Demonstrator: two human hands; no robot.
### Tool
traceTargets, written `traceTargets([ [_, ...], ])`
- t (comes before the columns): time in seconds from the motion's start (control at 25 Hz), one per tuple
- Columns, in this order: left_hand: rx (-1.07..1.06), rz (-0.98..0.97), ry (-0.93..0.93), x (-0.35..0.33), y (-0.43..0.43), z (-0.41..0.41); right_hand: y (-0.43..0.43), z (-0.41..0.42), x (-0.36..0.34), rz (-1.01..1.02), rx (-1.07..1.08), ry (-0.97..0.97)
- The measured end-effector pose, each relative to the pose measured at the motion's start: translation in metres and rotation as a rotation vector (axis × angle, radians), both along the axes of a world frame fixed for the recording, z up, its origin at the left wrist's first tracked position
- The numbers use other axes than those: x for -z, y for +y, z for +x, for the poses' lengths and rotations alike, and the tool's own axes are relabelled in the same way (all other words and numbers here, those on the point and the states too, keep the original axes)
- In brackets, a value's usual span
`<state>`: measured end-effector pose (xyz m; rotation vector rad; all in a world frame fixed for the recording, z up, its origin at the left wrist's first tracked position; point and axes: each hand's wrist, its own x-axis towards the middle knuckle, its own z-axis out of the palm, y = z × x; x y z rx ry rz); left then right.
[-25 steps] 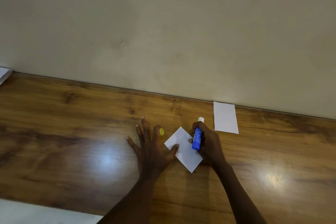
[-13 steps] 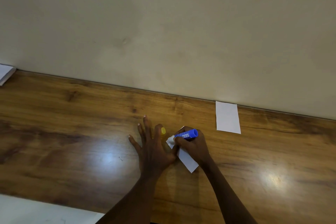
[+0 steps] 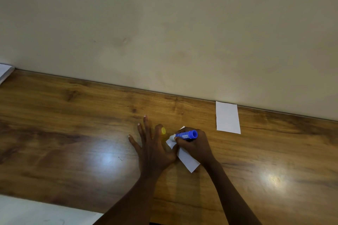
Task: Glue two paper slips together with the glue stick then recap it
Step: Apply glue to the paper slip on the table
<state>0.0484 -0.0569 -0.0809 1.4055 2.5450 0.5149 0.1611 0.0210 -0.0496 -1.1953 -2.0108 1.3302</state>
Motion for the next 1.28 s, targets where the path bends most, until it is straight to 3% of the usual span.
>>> traceTargets([
  [0.36,-0.021,0.016,0.009,0.0,0.002,0.001,0.021,0.012,0.0,0.015,0.132,-0.078],
  [0.44,-0.025,0.023,0.016,0.001,0.001,0.002,0.013,0.014,-0.006,0.027,0.158,-0.001],
  [0.52,-0.026,0.031,0.022,0.0,0.002,0.001,-0.001,0.021,-0.008,0.132,0.321,0.078],
  [0.56,-0.027,0.027,0.024,0.0,0.002,0.001,-0.009,0.026,-0.005,0.213,0.424,0.042],
  [0.64,-0.023,0.002,0.025,0.001,0.002,0.001,-0.028,0.035,-0.001,0.234,0.537,-0.222],
  [0.72,-0.015,-0.007,0.024,0.002,0.002,0.0,-0.045,0.038,0.004,0.123,0.496,-0.488],
  [0.76,-0.014,-0.011,0.024,0.002,0.002,0.0,-0.051,0.036,0.005,0.099,0.467,-0.531],
  [0.92,-0.02,-0.012,0.022,0.001,0.003,0.001,-0.056,0.023,-0.003,0.044,0.487,-0.345],
  [1.12,-0.008,-0.017,0.018,0.003,0.001,0.001,-0.059,0.02,-0.007,-0.275,0.713,0.329],
  [1.2,-0.011,-0.028,0.024,0.003,0.001,0.001,-0.065,0.016,-0.004,-0.286,0.828,0.381],
  [1.28,-0.013,-0.016,0.029,0.002,0.002,0.0,-0.068,0.008,-0.001,-0.252,0.914,0.276],
])
